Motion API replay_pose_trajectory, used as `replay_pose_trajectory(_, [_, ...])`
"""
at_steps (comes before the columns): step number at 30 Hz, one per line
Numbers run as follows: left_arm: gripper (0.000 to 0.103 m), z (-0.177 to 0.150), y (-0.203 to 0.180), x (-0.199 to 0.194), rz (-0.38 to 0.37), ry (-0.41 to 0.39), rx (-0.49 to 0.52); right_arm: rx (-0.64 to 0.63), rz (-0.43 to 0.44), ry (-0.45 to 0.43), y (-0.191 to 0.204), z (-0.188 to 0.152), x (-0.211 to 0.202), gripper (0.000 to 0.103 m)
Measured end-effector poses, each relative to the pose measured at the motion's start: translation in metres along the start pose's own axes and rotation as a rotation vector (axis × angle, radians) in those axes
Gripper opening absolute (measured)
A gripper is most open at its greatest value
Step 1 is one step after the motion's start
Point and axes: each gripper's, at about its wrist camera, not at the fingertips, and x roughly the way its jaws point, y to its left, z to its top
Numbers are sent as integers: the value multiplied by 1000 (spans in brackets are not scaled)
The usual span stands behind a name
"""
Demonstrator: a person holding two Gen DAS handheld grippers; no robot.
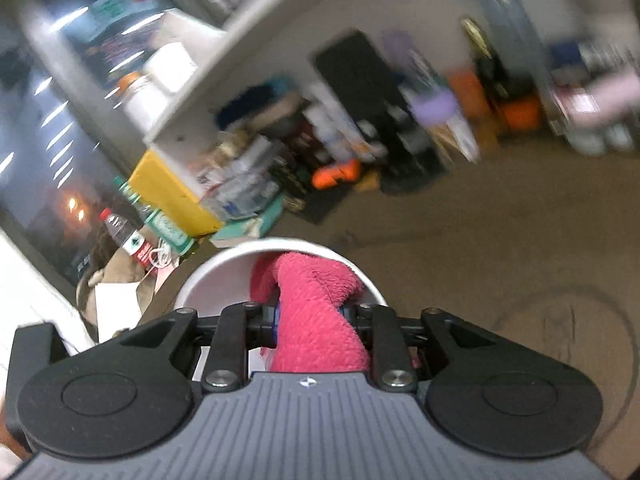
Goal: Clean bowl
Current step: 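Tilt the bowl with the left tool while the right tool wipes its inner wall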
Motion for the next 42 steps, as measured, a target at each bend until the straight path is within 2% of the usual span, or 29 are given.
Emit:
replay_pose_trajectory(3, [37,-4,8,-4,-34,9,40,-176,66,-16,25,-7,-1,24])
replay_pose_trajectory(6, [37,-4,14,-8,-58,25,96,-366,108,30,51,-16,0,23])
replay_pose_trajectory(9, [37,-3,17,-9,-64,45,140,-624,54,92,82,-34,-1,22])
replay_pose_trajectory(11, [37,-1,20,-9,-64,56,158,-725,-3,98,91,-41,-6,22])
replay_pose_trajectory(13, [38,1,23,-8,-54,79,173,-769,-64,92,91,-47,-13,22])
replay_pose_trajectory(16, [43,2,30,-7,-40,101,163,-657,-105,78,73,-49,-16,22])
replay_pose_trajectory(17, [54,2,31,-7,-34,98,152,-574,-119,67,60,-51,-14,22])
replay_pose_trajectory(18, [73,1,34,-7,-30,86,104,-491,-132,56,47,-53,-11,23])
replay_pose_trajectory(20, [86,-2,35,-8,-49,62,-22,-361,-138,40,28,-54,-6,23])
replay_pose_trajectory(21, [88,-3,34,-8,-57,46,-83,-276,-137,28,16,-56,-2,23])
replay_pose_trajectory(22, [88,-5,34,-9,-64,30,-143,-243,-132,23,11,-56,-1,23])
replay_pose_trajectory(24, [88,-8,33,-7,-48,5,-262,-113,-112,3,-7,-59,-1,23])
replay_pose_trajectory(25, [88,-9,34,-4,-37,-7,-344,-81,-111,-3,-12,-58,-2,23])
replay_pose_trajectory(26, [88,-10,35,-3,-34,-12,-385,-70,-115,-7,-13,-58,-2,23])
replay_pose_trajectory(28, [90,-17,37,7,-17,-23,-552,-39,-120,-17,-16,-58,-4,23])
replay_pose_trajectory(31, [94,-22,30,9,30,-46,-631,12,-117,-37,-22,-58,-6,24])
replay_pose_trajectory(33, [89,-23,24,8,65,-65,-640,26,-114,-43,-24,-58,-6,24])
replay_pose_trajectory(34, [83,-23,22,8,78,-76,-646,32,-112,-45,-25,-57,-5,24])
replay_pose_trajectory(36, [44,-21,21,6,60,-81,-624,42,-101,-51,-26,-55,-7,24])
replay_pose_trajectory(37, [40,-19,20,6,60,-71,-600,40,-94,-51,-26,-54,-9,24])
replay_pose_trajectory(38, [33,-19,21,6,64,-66,-586,31,-90,-49,-24,-52,-11,24])
replay_pose_trajectory(42, [28,-20,29,2,33,-52,-477,-89,-125,-24,-8,-48,-10,24])
